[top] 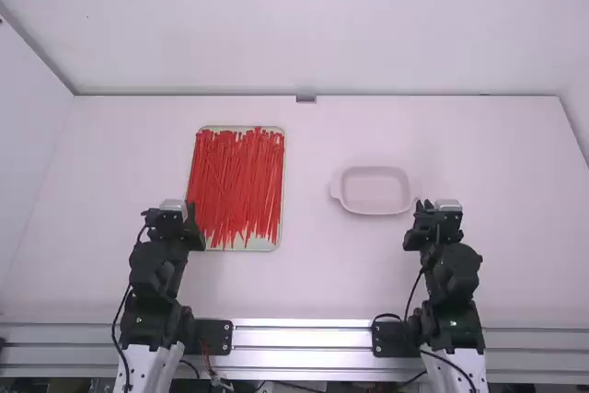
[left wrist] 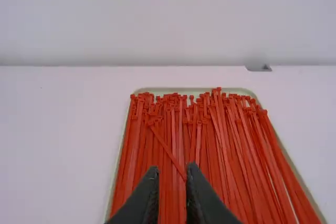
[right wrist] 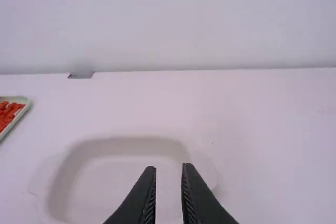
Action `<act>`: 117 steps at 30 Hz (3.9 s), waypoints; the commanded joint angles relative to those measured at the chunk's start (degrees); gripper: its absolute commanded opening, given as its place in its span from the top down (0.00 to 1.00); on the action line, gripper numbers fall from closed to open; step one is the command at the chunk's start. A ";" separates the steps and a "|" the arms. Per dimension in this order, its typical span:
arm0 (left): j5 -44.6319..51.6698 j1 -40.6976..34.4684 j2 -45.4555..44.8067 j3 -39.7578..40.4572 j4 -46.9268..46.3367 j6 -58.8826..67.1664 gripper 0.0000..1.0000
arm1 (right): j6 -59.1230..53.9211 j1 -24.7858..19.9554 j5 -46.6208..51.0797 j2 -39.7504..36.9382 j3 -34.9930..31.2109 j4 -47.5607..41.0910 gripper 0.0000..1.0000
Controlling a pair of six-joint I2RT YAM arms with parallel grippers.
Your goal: Fasten the cable tie
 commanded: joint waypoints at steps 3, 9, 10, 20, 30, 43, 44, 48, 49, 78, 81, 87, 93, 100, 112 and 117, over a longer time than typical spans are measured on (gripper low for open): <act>0.46 -1.03 5.25 4.76 -0.85 -0.57 0.79 | 1.15 1.59 1.79 6.58 6.17 -0.69 0.79; 0.20 -1.48 12.79 9.99 -2.23 -0.86 0.68 | 1.82 3.60 3.11 15.91 12.71 -1.76 0.68; -0.01 -1.62 14.17 10.96 -2.52 -0.92 0.67 | 1.94 3.87 3.32 17.57 13.91 -2.02 0.66; -0.16 -1.97 28.59 21.15 -5.70 -1.82 0.46 | 3.96 6.41 3.59 34.72 26.67 -5.39 0.46; 5.84 2.99 42.44 32.66 -9.43 -4.06 0.27 | 4.49 9.73 5.03 50.60 38.76 -10.35 0.27; 4.95 3.91 59.69 54.60 -22.55 -4.88 0.08 | 5.68 11.89 6.46 63.24 50.54 -16.20 0.08; 4.97 3.95 61.06 55.58 -22.88 -4.95 0.08 | 5.73 11.81 6.53 63.91 51.03 -16.56 0.08; 4.99 4.09 67.98 59.83 -23.87 -5.15 0.04 | 5.29 12.53 6.76 66.73 53.13 -18.26 0.04; 5.02 4.11 69.85 60.99 -24.39 -5.19 0.03 | 5.47 12.74 6.79 67.29 53.55 -18.76 0.04; 5.20 4.17 91.23 74.84 -23.98 -3.93 0.01 | 5.73 13.22 2.03 69.31 55.10 -17.33 0.01; 5.38 4.15 91.86 74.84 -22.40 -3.65 0.01 | 5.70 13.97 2.12 69.33 55.10 -17.31 0.01; 7.58 4.15 93.59 74.84 -19.19 -1.81 0.01 | 4.92 15.43 2.27 69.33 55.10 -17.31 0.01; 8.39 4.15 97.57 74.84 -16.74 -1.03 0.01 | 4.61 15.39 2.27 69.33 55.10 -17.33 0.01; 8.13 4.07 102.31 74.79 -13.86 0.26 0.01 | 4.63 15.52 2.27 69.31 55.10 -17.35 0.01; 8.46 3.06 108.67 74.79 -7.61 4.72 0.01 | 4.66 15.45 2.29 69.33 55.08 -17.99 0.01; 9.46 2.97 108.91 74.79 -6.25 4.66 0.00 | 4.61 15.45 2.27 69.33 55.06 -18.51 0.01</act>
